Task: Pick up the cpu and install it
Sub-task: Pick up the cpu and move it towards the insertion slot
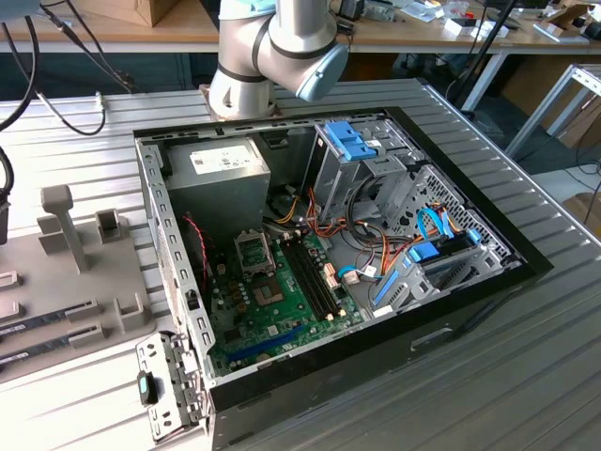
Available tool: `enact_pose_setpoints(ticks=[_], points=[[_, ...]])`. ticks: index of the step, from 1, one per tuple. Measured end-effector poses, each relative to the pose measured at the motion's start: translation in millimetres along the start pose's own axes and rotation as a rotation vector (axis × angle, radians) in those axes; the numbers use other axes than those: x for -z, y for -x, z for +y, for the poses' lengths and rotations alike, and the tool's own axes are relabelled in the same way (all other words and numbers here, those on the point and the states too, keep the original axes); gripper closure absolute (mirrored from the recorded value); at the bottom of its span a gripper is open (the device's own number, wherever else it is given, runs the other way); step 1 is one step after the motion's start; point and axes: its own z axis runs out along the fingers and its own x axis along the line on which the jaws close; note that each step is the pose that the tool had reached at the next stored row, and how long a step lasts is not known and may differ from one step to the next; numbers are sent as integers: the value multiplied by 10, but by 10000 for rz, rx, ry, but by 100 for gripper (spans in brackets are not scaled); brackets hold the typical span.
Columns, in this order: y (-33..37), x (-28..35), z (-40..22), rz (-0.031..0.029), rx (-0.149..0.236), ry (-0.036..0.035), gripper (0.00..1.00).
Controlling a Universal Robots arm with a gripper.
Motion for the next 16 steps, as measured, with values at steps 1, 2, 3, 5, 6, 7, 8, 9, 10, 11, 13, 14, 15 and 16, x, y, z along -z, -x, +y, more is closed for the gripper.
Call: enact_pose_setpoints(ticks=[1,2,3,5,6,7,8,9,10,11,13,14,15,16], points=[[0,5,0,1,0,-1,53],[0,9,1,0,0,0,53],[0,12,1,0,0,0,53],[1,19,1,0,0,0,53],[0,21,1,0,0,0,53],[0,24,1,1,0,0,53],[1,26,1,1,0,0,53],[1,29,1,1,0,0,53],[1,32,1,1,0,0,53],[1,35,2,1,0,0,53],[1,48,2,0,0,0,53],[1,51,2,1,0,0,53],[1,53,2,0,0,0,53],[1,57,3,0,0,0,53]])
